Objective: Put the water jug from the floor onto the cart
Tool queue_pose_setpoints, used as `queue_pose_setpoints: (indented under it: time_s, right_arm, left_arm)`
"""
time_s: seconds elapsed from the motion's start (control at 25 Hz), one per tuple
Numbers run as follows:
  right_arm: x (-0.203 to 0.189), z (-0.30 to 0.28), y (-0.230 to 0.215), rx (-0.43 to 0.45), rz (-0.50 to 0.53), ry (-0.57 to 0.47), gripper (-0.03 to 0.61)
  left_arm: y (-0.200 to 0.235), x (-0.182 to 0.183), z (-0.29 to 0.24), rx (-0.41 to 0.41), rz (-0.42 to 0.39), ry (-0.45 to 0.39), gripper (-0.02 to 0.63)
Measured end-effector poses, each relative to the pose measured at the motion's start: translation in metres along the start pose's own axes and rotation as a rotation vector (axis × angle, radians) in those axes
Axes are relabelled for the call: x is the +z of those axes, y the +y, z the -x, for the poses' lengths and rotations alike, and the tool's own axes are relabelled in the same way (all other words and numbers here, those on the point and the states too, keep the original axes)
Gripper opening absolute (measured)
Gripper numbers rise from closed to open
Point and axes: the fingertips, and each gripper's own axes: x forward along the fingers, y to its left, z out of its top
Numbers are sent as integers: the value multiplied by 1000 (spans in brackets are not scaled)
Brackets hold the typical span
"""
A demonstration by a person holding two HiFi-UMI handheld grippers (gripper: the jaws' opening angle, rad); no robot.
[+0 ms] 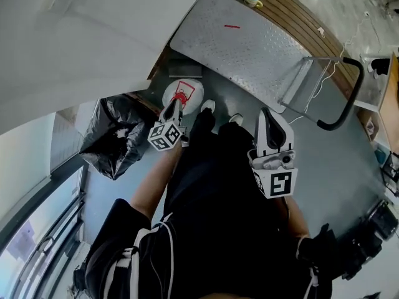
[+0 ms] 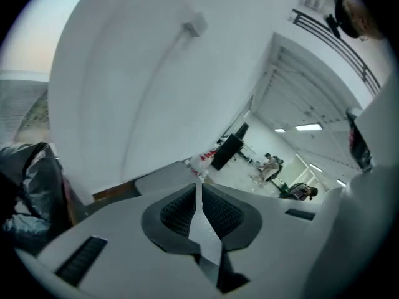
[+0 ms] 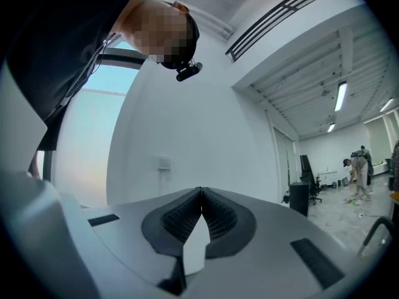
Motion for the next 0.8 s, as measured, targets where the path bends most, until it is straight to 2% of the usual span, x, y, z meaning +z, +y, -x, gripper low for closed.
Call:
queue_pose_setpoints:
  time_s: [0.12,0.24,0.32,0.56,0.64,0.8]
  right_arm:
    - [-6,-18,22,74,8,26,14]
    - [-16,-29,35,106,36,67,14]
    - [-21,-34,37,103,49,85,14]
    - [-42,-38,45,103,93,126,14]
    - [-55,-39,50,105,94,147,14]
    - [-81,-39,52,85,110,191,14]
  left_arm:
    - [73,-34,-14,117,-7,60,36]
    - [131,-87,-28,146,-12,203,105]
    - [169,-123,-34,184,60,289,189]
    - [254,-202,-35,358,355,426,233]
    - [268,-220,-41,384,402,450,236]
    - [282,-245,-61,380,425,486,241]
